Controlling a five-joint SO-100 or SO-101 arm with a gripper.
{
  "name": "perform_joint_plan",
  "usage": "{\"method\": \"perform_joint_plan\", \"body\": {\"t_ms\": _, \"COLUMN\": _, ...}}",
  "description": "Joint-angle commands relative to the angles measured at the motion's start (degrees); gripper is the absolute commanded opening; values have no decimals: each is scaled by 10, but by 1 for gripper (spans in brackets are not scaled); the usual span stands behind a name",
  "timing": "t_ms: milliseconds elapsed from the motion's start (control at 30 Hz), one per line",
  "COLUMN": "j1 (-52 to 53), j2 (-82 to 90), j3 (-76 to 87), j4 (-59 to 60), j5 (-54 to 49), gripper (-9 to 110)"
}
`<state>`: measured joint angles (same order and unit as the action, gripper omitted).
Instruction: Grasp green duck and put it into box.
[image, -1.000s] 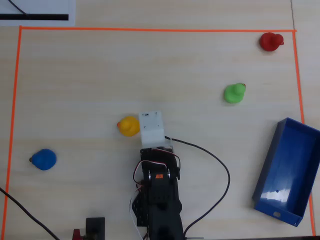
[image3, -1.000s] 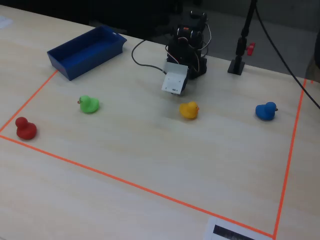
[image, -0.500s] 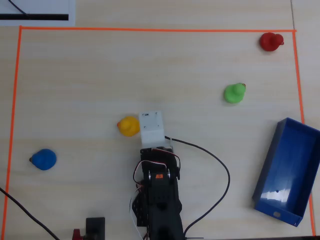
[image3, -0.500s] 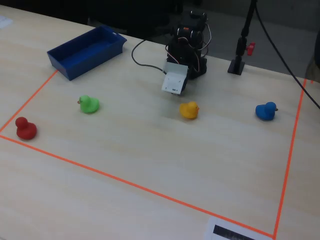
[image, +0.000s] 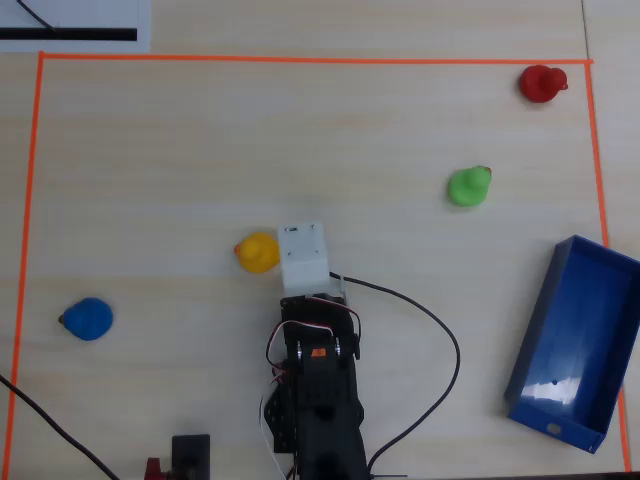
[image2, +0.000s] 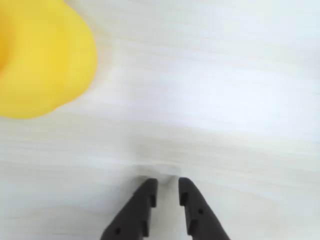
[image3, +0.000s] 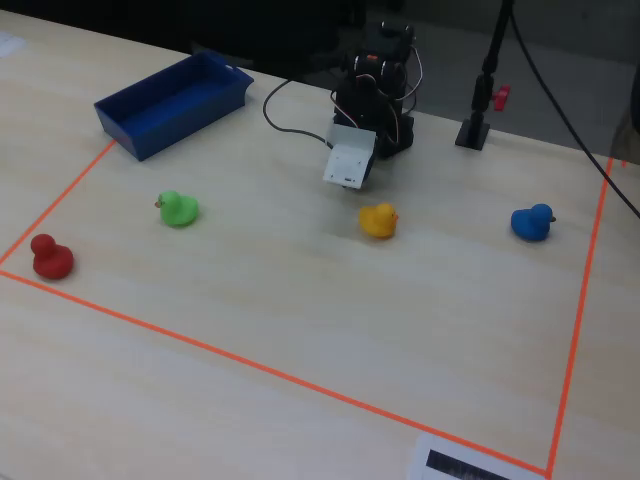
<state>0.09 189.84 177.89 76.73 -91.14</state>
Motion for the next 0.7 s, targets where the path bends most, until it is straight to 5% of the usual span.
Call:
{"method": "perform_joint_plan", "body": {"t_ms": 0, "j1": -7, "j2": -1, "j3": 4, "j4": 3, "j5": -7, "gripper": 0}}
{"method": "perform_joint_plan", "body": {"t_ms": 233, "j1": -11, "j2": -150, "j3": -118, "j4": -265, "j5": 26, "gripper": 0}}
{"method": "perform_joint_plan", "body": {"t_ms": 433, "j1": 39, "j2": -448, "j3": -388, "j4": -500, "j5": 89, "gripper": 2}}
{"method": "perform_joint_plan", "body": {"t_ms": 667, "j1": 169, "j2": -829, "j3": -814, "j4": -559, "j5": 108, "gripper": 21}}
